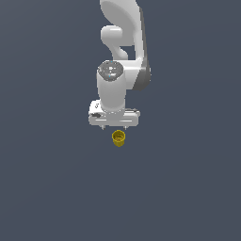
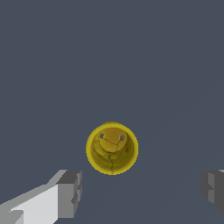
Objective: Pick up the object and move it to a goal position.
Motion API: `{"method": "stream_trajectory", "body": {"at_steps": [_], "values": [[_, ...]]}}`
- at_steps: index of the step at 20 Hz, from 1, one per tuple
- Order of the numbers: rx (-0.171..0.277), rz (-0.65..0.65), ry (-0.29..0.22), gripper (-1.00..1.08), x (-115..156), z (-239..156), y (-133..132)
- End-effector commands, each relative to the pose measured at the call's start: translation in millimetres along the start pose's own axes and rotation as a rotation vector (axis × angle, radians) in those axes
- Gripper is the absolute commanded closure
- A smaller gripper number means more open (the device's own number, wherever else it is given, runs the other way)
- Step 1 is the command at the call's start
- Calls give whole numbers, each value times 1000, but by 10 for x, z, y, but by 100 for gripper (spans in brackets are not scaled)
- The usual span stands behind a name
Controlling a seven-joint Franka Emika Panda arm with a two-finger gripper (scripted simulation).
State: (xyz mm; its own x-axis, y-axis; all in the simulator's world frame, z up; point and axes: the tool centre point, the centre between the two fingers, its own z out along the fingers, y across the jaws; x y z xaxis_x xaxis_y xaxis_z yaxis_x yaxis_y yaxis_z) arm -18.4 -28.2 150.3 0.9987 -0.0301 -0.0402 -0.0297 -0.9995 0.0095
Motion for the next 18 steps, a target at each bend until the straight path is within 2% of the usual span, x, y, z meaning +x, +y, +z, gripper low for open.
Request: {"method": "stream_trajectory", "body": {"at_steps": [1, 8, 18], "values": [[1, 25, 1, -92, -1, 22, -9], [6, 146, 7, -92, -3, 121, -51], [15, 408, 21, -92, -16, 328, -130]]}}
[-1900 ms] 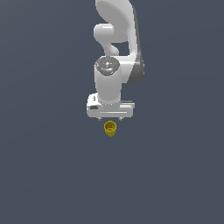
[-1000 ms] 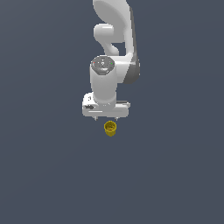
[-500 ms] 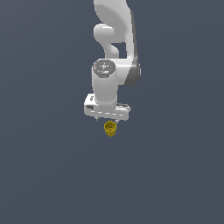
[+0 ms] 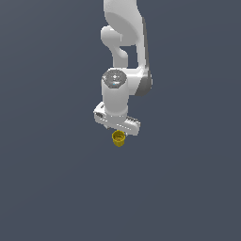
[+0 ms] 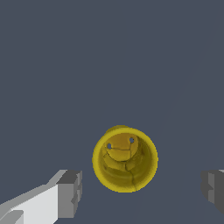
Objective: Pick up the object and move it to a goal position.
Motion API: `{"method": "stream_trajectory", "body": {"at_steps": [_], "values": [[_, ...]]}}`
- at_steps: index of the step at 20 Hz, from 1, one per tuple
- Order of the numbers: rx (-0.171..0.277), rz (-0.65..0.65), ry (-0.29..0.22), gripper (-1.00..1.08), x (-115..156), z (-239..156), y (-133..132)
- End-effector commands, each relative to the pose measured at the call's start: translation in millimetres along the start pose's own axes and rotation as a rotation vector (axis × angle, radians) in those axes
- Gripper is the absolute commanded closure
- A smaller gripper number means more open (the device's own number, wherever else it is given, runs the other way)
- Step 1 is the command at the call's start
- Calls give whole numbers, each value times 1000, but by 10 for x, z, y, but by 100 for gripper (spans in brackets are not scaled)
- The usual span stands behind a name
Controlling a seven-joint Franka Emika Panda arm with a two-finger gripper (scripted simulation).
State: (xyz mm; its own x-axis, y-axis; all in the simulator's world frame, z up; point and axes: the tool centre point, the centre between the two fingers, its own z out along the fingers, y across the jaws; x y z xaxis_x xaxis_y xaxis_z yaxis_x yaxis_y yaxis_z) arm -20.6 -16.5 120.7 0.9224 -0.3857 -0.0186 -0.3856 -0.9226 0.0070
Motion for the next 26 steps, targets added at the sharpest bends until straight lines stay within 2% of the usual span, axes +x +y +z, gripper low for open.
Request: {"method": "stream_trajectory", "body": {"at_steps": [1, 13, 26], "values": [[2, 69, 4, -92, -11, 53, -15], [9, 287, 15, -92, -49, 217, -53], [10, 317, 17, -92, -57, 334, -59]]}}
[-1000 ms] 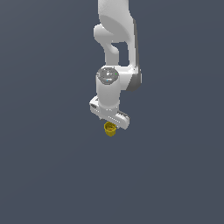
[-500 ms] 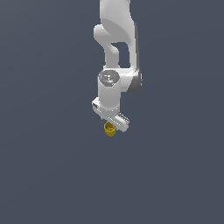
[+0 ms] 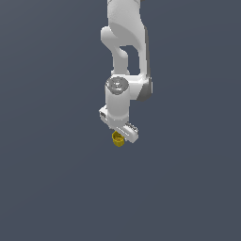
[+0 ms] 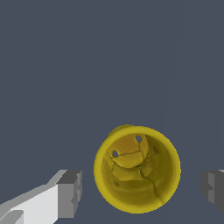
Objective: Pick up the object and move it to a goal position.
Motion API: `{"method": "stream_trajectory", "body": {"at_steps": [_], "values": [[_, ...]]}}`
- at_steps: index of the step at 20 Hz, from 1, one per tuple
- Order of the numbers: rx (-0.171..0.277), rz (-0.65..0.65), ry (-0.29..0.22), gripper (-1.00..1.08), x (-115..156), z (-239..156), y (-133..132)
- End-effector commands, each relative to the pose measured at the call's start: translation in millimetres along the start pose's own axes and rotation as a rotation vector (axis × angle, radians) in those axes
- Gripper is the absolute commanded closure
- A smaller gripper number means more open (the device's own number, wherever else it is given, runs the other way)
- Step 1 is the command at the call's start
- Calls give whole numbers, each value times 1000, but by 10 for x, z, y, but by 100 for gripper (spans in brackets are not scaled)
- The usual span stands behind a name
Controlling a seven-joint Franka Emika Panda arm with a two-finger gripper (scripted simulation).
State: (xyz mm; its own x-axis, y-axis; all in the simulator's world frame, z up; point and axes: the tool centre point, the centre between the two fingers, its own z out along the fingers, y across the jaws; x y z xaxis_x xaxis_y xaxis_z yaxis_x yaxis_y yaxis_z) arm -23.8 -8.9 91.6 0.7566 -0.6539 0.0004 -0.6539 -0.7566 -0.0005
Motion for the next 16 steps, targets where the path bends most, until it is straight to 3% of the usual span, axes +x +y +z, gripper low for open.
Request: {"method": "stream_trajectory", "body": {"at_steps": [1, 12, 13, 16], "values": [[-1, 1, -1, -92, -4, 84, 5], [-1, 4, 0, -92, -3, 452, 4], [-1, 4, 0, 108, -3, 452, 4], [-1, 4, 0, 108, -3, 452, 4]]}}
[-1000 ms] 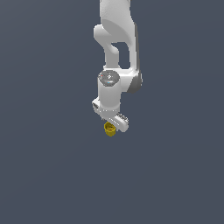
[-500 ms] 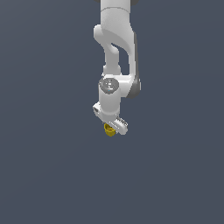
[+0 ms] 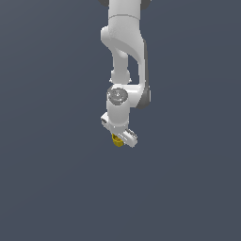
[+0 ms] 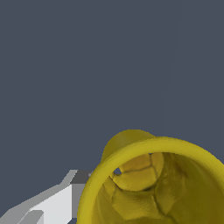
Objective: Pick up the object and move it to a goal position.
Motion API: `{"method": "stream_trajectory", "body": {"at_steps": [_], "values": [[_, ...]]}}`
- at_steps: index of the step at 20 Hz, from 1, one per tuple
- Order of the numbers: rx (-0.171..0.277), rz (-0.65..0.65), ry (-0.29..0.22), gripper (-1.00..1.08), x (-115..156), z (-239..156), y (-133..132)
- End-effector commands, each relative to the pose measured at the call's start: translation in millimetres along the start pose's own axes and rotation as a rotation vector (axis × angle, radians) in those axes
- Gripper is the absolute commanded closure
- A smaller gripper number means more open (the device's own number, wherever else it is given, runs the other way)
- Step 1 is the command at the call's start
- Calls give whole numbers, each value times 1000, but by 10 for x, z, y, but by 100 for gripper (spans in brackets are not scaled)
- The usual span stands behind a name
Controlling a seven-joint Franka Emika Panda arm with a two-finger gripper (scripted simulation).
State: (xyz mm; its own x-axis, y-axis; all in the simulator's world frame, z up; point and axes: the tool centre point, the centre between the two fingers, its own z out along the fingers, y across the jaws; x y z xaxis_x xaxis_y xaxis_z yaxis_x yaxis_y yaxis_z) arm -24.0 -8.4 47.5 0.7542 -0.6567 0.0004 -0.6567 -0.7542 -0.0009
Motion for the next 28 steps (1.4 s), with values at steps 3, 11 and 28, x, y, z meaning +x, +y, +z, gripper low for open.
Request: {"method": "stream_trajectory", "body": {"at_steps": [3, 11, 28], "values": [[-1, 1, 0, 108, 2, 11, 7], [0, 0, 0, 108, -4, -41, 0], [0, 1, 0, 108, -100, -1211, 47]]}}
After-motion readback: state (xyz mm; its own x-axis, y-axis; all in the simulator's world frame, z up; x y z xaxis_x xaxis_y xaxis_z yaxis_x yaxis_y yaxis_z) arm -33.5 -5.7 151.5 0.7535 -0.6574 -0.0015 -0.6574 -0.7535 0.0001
